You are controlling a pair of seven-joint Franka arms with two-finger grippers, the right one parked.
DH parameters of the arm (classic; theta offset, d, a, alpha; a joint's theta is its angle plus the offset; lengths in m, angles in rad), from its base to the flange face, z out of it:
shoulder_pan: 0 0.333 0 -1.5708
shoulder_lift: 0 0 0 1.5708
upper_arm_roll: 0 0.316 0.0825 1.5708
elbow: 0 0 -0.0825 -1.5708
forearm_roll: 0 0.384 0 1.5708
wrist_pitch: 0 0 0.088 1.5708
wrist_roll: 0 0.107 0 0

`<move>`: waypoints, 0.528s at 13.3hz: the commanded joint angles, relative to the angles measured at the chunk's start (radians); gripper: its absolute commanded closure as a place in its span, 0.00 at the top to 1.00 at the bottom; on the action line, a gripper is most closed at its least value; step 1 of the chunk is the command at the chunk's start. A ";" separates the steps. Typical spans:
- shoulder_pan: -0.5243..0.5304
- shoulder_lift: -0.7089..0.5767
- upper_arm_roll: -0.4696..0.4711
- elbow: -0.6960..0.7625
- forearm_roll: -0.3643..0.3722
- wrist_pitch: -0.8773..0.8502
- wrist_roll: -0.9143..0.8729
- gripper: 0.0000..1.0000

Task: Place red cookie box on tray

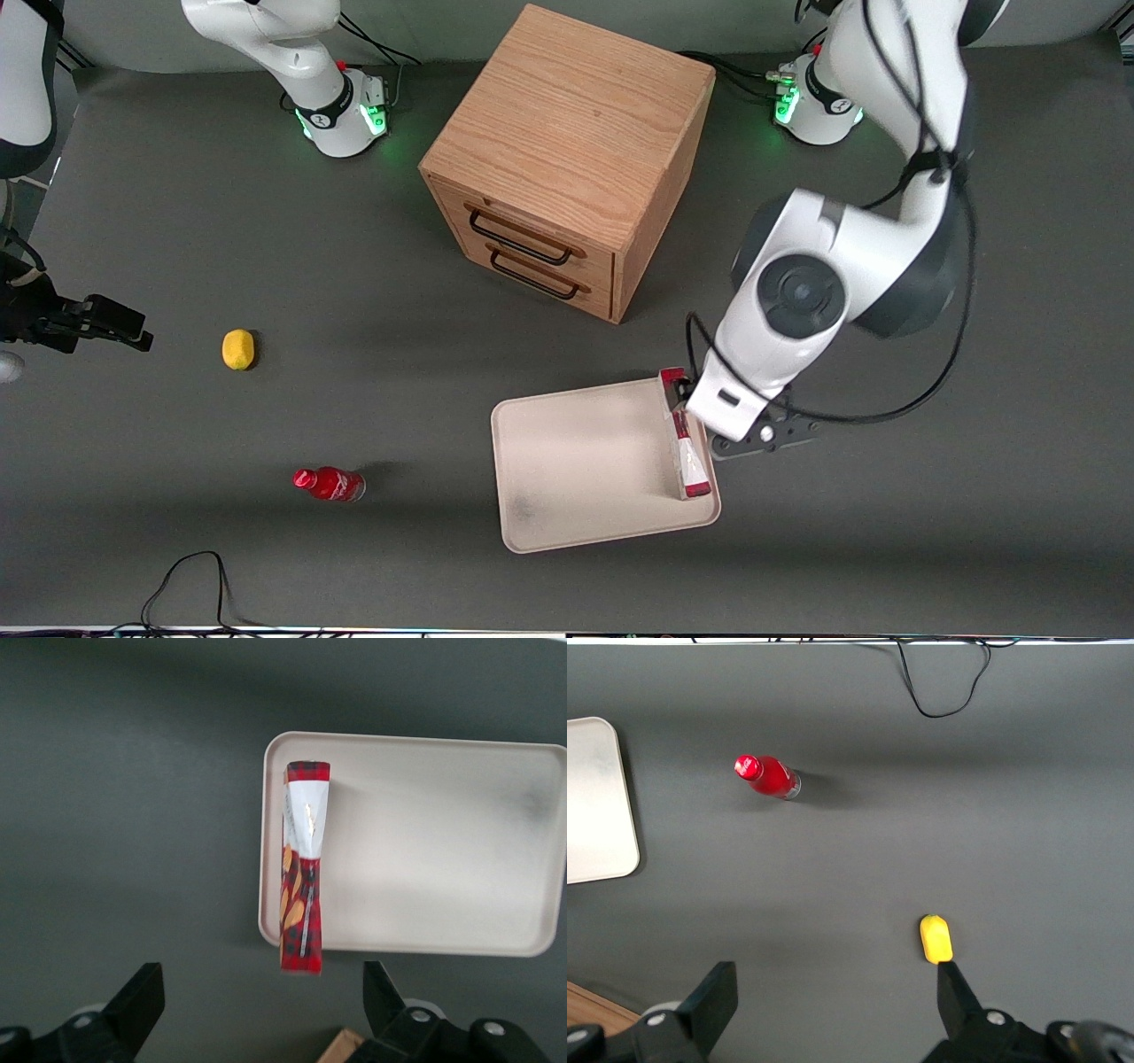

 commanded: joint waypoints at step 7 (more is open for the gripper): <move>0.001 -0.247 -0.002 -0.041 0.012 -0.194 0.000 1.00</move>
